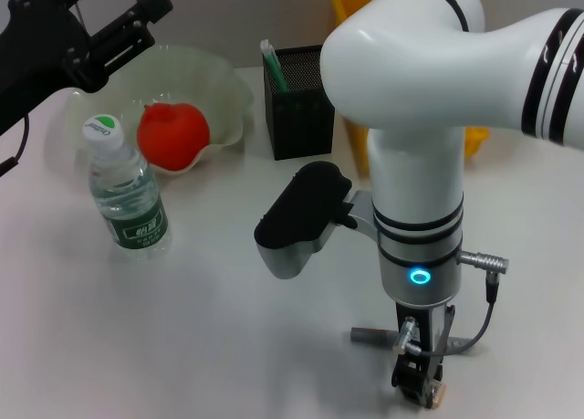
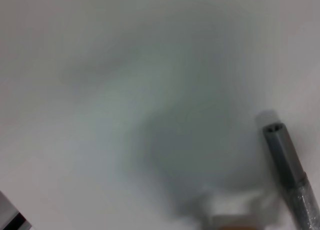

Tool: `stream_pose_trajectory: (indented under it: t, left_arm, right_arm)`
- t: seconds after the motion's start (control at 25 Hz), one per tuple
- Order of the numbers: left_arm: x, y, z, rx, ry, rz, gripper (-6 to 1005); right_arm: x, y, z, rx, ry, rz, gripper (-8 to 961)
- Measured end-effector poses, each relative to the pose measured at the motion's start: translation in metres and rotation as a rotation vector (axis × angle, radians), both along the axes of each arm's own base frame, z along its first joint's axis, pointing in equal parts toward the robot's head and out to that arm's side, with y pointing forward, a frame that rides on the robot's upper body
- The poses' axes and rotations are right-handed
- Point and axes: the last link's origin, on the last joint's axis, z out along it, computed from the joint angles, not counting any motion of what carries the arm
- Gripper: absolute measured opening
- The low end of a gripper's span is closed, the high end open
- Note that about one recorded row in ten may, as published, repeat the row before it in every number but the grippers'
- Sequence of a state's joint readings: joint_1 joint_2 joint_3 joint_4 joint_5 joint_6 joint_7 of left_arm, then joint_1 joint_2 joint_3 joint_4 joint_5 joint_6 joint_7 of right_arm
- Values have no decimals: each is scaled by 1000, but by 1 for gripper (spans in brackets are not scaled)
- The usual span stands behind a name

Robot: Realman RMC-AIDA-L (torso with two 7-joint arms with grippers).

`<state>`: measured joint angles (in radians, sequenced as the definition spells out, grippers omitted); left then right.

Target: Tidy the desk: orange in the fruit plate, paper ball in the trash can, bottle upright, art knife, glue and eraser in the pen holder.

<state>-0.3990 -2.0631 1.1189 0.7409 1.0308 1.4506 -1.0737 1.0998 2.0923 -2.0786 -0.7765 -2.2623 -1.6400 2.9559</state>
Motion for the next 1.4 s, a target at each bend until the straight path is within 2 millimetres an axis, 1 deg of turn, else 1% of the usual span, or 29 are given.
stream_pose_trajectory:
  t: [0.28,0.4,0.56,0.72,0.76,0.8,0.84,0.92,1.0,1.04,1.08,1.2,1.24,1.28,1.4]
  left_arm:
    - [0,-1,0,-2,-3,-6,726]
    - [0,-3,0,-4,-4,-10,726]
    - [-1,-5,1,-7,-10,-14,726]
    - [-4,-7,3,1,-16,-7,726]
    - [-4,-7,3,1,-16,-7,726]
    - [-4,-7,3,1,-16,-7,726]
    - [-6,-7,5,6,-18,-3,726]
    - [-10,-8,11,24,-31,10,726]
    - [-11,-8,13,27,-35,12,726]
    - [-12,-8,15,30,-38,17,726]
    - [-12,-8,15,30,-38,17,726]
    - [-12,-8,15,30,-37,15,726]
    - [-11,-8,15,30,-38,14,726]
    - [-11,-8,15,30,-38,14,726]
    - [-10,-7,14,26,-37,11,726]
  right_arm:
    - [-2,-1,0,-2,12,-2,268]
    - [-7,-2,0,-7,33,0,263]
    - [-12,-2,5,1,79,4,261]
    - [-14,6,20,70,119,29,260]
    - [-14,11,28,114,145,41,260]
    - [-14,11,28,114,145,41,260]
    - [-14,14,35,150,183,43,260]
    - [-13,15,39,161,202,44,260]
    - [-12,18,46,186,246,48,260]
    - [-12,20,54,211,291,61,259]
    - [-12,20,54,211,291,61,259]
    - [-15,23,65,240,362,92,259]
    - [-17,25,71,260,403,115,259]
    - [-17,25,71,260,403,115,259]
    - [-20,29,82,305,469,157,259]
